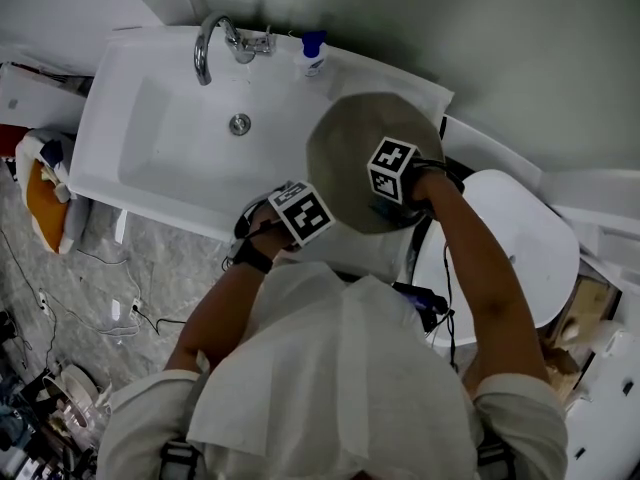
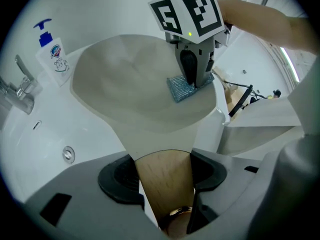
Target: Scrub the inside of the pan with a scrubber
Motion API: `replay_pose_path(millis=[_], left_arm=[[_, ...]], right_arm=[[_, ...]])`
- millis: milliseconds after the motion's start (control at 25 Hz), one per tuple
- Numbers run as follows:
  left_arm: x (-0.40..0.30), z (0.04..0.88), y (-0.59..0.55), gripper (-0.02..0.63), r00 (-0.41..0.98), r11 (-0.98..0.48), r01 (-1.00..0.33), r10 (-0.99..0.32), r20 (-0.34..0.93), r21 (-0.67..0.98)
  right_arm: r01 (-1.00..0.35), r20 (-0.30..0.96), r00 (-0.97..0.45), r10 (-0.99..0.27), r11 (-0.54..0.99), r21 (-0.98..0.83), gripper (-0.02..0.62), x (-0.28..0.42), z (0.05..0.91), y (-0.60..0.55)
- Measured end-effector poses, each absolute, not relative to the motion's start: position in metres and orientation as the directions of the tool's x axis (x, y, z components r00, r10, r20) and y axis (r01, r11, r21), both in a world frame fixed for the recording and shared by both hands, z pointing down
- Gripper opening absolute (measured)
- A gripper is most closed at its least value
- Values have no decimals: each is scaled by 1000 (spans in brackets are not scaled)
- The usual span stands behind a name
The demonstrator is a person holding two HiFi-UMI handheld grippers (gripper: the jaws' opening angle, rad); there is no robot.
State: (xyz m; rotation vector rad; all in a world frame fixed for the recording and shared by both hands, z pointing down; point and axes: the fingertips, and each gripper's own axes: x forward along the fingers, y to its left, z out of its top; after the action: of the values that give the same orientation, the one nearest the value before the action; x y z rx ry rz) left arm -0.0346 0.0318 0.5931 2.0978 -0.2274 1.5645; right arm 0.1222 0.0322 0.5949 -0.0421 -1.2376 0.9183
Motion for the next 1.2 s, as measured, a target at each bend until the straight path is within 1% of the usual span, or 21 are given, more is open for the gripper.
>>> replay_pose_path(millis=[160, 200, 240, 280, 320, 360, 440, 560, 680, 840, 960, 1080, 1200], left_arm=[[-35, 593, 31, 261, 324, -853, -427, 165, 932, 300], [-34, 593, 32, 261, 324, -853, -426, 166, 931, 300], [-34, 593, 32, 261, 324, -853, -426, 166, 931, 300], [-34, 592, 32, 261, 324, -853, -426, 166, 931, 300], [-34, 593, 32, 261, 323, -854, -425, 167, 931, 301], [-34, 593, 32, 261, 323, -854, -424, 169, 931, 302], [-34, 594, 31, 261, 323, -854, -422, 171, 931, 303], [-34, 594, 31, 261, 323, -856, -420, 171, 931, 303], [-35, 594, 33, 261, 317, -858, -414, 176, 932, 303], [-35, 593, 33, 261, 308, -859, -412, 181, 934, 303], [-35, 593, 33, 261, 304, -859, -413, 182, 935, 302], [-35, 593, 33, 261, 306, -858, -416, 181, 935, 302], [-34, 593, 34, 261, 308, -855, -420, 180, 934, 303]], right_arm=[[-526, 800, 257, 542, 773, -354, 98, 149, 595, 17], [-507, 795, 295, 530, 792, -340, 98, 150, 596, 18], [-495, 790, 304, 532, 797, -347, 97, 147, 597, 20], [-495, 787, 275, 552, 783, -376, 97, 139, 599, 25], [-507, 786, 210, 582, 752, -421, 97, 126, 601, 30], [-522, 785, 125, 607, 713, -468, 97, 111, 603, 34], [-539, 789, -36, 613, 653, -532, 95, 84, 606, 35], [-548, 800, -227, 555, 606, -576, 94, 50, 609, 26], [-556, 817, -365, 446, 599, -576, 94, 25, 612, 9], [-575, 844, -467, 265, 634, -518, 91, 2, 614, -24], [-618, 850, -514, 119, 635, -463, 87, -6, 614, -54], [-668, 862, -507, -18, 641, -380, 86, -5, 612, -84], [-705, 879, -460, -127, 654, -275, 86, 7, 611, -110]])
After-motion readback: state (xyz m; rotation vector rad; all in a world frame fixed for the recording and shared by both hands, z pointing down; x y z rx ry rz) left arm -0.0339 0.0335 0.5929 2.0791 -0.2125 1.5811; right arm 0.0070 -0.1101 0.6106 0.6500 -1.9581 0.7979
